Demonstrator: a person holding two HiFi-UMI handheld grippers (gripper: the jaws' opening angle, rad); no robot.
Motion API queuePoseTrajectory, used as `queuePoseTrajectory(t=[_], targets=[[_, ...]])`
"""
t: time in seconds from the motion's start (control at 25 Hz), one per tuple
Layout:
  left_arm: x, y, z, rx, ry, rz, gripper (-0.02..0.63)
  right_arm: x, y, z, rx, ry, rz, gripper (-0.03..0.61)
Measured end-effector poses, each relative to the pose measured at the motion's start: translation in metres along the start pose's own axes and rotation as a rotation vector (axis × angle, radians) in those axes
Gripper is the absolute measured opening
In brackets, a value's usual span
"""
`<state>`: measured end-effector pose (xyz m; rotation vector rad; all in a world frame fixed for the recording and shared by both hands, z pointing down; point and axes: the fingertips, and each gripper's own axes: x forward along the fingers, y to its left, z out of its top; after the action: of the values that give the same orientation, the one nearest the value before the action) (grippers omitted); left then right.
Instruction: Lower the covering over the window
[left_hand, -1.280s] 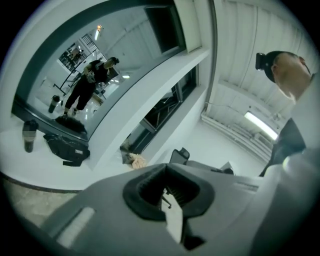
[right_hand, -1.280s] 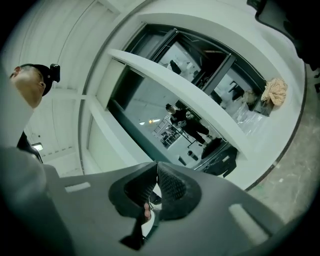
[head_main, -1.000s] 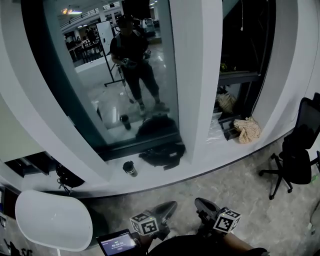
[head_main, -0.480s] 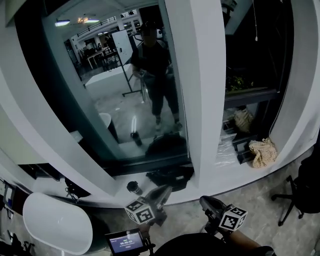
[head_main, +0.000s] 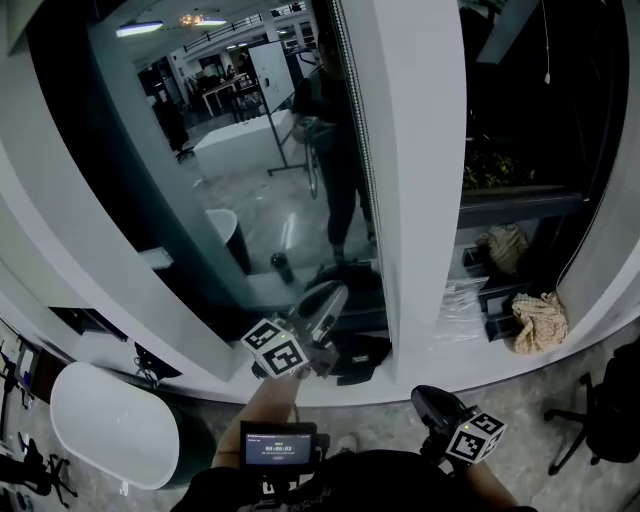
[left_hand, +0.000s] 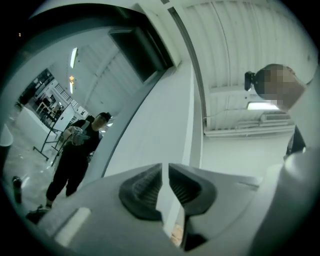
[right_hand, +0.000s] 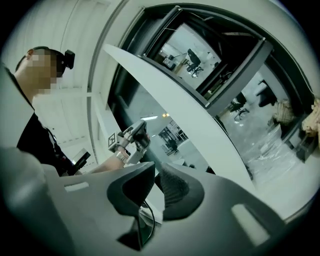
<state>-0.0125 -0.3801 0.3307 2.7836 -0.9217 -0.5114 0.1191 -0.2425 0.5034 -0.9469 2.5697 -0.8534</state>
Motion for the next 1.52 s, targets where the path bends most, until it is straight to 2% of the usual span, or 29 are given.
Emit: queuePoseTrajectory(t=[0.16, 0.28, 0.48, 0.56, 0.6, 0.64, 0.68, 0.76, 0.84, 0.92, 1.08, 1.16, 1.24, 1.44, 1.52], targets=[[0.041, 0.019, 0.015, 0.034, -0.036, -0.075, 0.038, 0.015, 0.000, 0.003, -0.033, 0.006, -0.017, 0.041], [0.078, 0.016, 0.030, 0.075, -0.025, -0.151, 0.101, 0.023, -0.004, 0.007, -0.047, -0.022, -0.060, 0.044], [0.117, -0.002, 0.047, 0.078, -0.078, -0.346, 0.158, 0.024, -0.018, 0.010, -0.027, -0.091, -0.174, 0.041], [0.124, -0.011, 0.051, 0.057, -0.098, -0.429, 0.161, 0.021, -0.025, 0.013, -0.014, -0.123, -0.219, 0.040], [0.125, -0.016, 0.054, 0.042, -0.114, -0.469, 0.159, 0.019, -0.028, 0.014, -0.006, -0.137, -0.239, 0.040], [0.124, -0.019, 0.057, 0.030, -0.134, -0.500, 0.099, 0.018, -0.031, 0.015, 0.000, -0.148, -0.256, 0.040], [0.123, -0.019, 0.060, 0.019, -0.153, -0.520, 0.009, 0.018, -0.033, 0.015, 0.005, -0.156, -0.270, 0.039], [0.120, -0.016, 0.061, 0.010, -0.161, -0.528, 0.008, 0.019, -0.038, 0.014, 0.014, -0.165, -0.289, 0.038], [0.121, -0.011, 0.051, 0.048, -0.125, -0.503, 0.006, 0.023, -0.042, 0.013, 0.020, -0.164, -0.291, 0.038], [0.119, -0.006, 0.036, 0.107, -0.077, -0.465, 0.006, 0.030, -0.044, 0.013, 0.015, -0.146, -0.279, 0.037], [0.105, 0.016, 0.015, 0.132, -0.001, -0.360, 0.005, 0.050, -0.039, 0.013, -0.023, -0.082, -0.244, 0.032], [0.090, 0.028, -0.018, 0.163, 0.094, -0.305, 0.005, 0.061, -0.035, 0.013, -0.047, -0.058, -0.224, 0.030], [0.068, 0.039, -0.077, 0.141, 0.213, -0.263, 0.005, 0.068, -0.032, 0.014, -0.078, -0.045, -0.210, 0.029], [-0.027, 0.041, -0.253, 0.010, 0.604, -0.149, 0.005, 0.088, -0.018, 0.044, -0.185, -0.084, -0.224, 0.043], [-0.068, 0.032, -0.300, -0.077, 0.693, -0.103, 0.006, 0.099, -0.003, 0.065, -0.248, -0.112, -0.197, 0.045]])
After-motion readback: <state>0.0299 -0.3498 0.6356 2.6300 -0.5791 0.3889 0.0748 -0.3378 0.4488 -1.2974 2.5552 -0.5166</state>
